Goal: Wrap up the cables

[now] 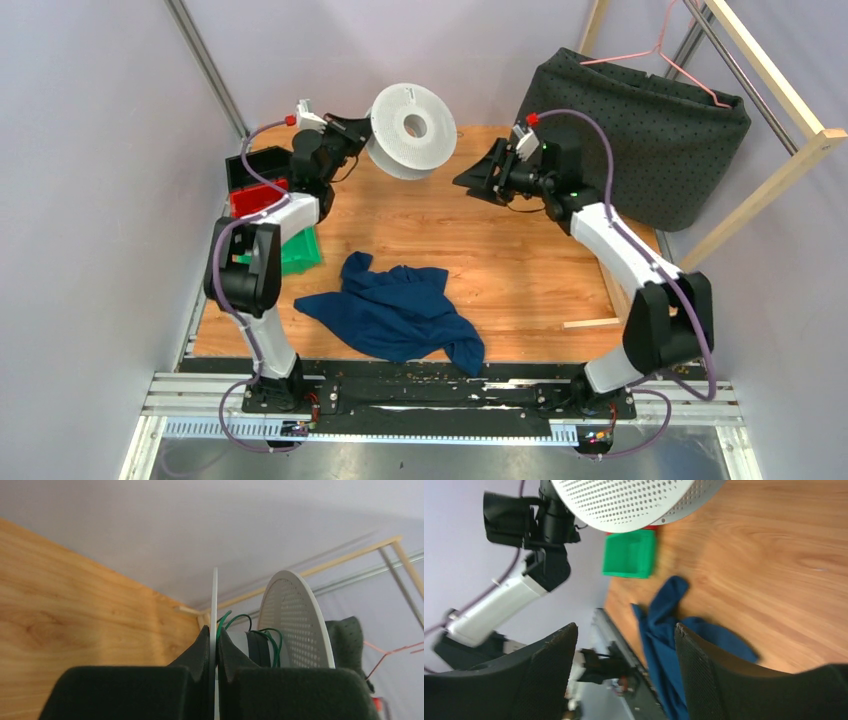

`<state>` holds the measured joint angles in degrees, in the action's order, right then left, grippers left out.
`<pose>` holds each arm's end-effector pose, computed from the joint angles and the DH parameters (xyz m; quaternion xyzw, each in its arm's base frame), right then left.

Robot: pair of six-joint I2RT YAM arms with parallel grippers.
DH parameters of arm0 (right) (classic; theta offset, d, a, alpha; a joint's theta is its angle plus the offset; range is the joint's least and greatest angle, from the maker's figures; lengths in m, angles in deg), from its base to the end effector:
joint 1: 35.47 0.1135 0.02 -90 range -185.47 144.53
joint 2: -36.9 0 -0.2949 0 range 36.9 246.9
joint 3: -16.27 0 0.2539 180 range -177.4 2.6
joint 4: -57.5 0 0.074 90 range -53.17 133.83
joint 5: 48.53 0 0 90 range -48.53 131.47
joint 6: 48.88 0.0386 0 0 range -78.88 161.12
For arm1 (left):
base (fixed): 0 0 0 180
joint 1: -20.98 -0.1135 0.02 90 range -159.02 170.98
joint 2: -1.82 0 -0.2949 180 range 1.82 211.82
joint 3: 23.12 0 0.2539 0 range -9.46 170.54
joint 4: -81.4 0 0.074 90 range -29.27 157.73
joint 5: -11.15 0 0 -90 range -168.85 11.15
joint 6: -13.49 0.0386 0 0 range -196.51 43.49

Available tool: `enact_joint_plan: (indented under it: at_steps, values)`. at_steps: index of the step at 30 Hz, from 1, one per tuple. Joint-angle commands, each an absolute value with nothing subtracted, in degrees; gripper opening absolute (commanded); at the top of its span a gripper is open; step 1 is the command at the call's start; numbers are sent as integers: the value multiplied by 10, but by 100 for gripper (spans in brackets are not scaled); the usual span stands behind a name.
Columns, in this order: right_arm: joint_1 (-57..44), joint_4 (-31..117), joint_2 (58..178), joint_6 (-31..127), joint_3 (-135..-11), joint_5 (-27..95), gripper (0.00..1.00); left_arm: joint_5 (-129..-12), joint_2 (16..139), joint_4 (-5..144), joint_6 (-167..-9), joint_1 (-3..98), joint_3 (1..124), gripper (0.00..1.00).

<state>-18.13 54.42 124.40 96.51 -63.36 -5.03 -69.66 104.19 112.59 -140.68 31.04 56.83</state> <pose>0.3328 0.1332 0.3543 -0.0065 0.7519 0.5919 0.2903 0.4210 -0.0810 0.3218 -0.2410 0.6055 -0.4982 0.5719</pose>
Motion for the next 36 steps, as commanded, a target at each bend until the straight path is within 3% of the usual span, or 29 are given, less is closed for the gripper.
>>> enact_joint_plan:
  at_steps: [1,8,31,36]
  values:
    - [-208,252,1180,735,-656,64,74,-569,1095,1142,-1432,298,592,0]
    - [-239,185,1120,677,-663,189,77,-512,1188,1154,-1442,300,619,0]
    - [-266,162,1106,682,-662,214,77,-558,1367,1232,-1509,325,706,0]
    - [-266,160,1103,687,-659,214,77,-565,1386,1222,-1510,330,725,10]
